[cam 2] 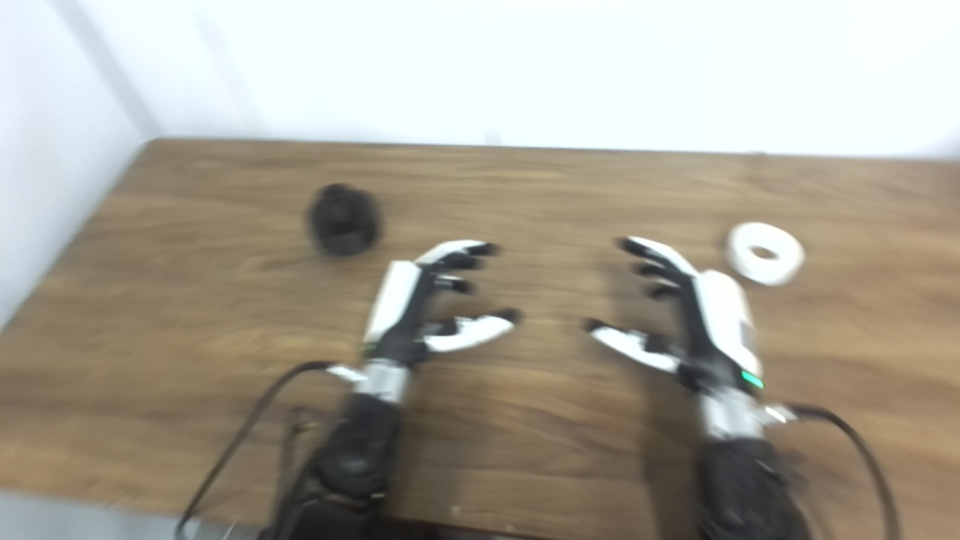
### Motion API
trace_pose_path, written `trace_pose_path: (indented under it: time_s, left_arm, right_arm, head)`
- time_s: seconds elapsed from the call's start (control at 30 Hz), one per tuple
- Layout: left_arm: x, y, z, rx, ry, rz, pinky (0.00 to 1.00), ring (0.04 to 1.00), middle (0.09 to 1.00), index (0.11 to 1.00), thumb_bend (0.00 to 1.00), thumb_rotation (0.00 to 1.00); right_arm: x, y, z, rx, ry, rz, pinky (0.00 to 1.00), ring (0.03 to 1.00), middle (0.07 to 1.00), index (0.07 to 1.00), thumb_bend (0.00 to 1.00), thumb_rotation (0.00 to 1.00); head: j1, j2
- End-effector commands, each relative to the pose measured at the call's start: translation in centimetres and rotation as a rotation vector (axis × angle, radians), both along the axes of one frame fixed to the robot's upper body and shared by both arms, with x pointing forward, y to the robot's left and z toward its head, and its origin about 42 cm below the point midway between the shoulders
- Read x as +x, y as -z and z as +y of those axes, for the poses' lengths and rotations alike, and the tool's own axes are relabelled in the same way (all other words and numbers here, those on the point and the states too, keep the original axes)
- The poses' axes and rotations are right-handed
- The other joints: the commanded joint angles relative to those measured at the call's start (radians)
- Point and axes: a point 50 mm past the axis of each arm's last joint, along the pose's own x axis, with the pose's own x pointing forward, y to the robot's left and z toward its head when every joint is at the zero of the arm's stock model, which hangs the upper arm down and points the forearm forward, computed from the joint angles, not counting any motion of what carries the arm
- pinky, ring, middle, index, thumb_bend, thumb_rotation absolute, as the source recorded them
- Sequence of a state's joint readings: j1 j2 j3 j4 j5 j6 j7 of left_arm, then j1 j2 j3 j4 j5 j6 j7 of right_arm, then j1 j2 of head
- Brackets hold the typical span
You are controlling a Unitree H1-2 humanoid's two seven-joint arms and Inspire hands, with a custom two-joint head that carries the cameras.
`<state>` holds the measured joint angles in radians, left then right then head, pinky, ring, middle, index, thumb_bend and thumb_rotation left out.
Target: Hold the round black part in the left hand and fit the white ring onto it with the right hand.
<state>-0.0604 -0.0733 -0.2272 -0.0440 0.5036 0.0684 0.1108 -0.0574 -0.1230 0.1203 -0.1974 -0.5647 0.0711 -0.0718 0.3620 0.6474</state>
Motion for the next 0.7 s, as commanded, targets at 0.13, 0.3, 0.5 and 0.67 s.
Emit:
trace_pose_path:
  time_s: [0.13, 0.3, 0.5, 0.67]
  left_arm:
    - [1.2, -1.8, -1.1, 0.000, -0.001, -0.082, 0.66, 0.793, 0.827, 0.722, 0.70, 0.19]
    - [1.1, -1.8, -0.8, -0.008, -0.011, -0.092, 0.67, 0.791, 0.819, 0.716, 0.70, 0.19]
    - [1.2, -1.8, -0.2, -0.007, -0.030, -0.099, 0.70, 0.800, 0.821, 0.720, 0.70, 0.18]
    - [1.5, -2.2, 1.1, 0.036, -0.060, -0.129, 0.70, 0.804, 0.824, 0.724, 0.69, 0.18]
  right_arm:
    - [0.4, -1.1, -0.5, 0.014, -0.011, -0.064, 0.57, 0.705, 0.784, 0.767, 0.72, 0.14]
    - [0.4, -1.0, -0.5, 0.018, -0.012, -0.057, 0.58, 0.708, 0.790, 0.764, 0.72, 0.15]
    - [0.3, -1.0, -0.5, 0.025, -0.013, -0.054, 0.59, 0.717, 0.794, 0.764, 0.72, 0.14]
    - [0.4, -1.0, -0.5, 0.021, -0.010, -0.055, 0.58, 0.707, 0.789, 0.762, 0.72, 0.12]
  head:
    - [-0.013, 0.003]
    - [-0.020, 0.004]
    - [-0.020, 0.005]
    - [-0.023, 0.003]
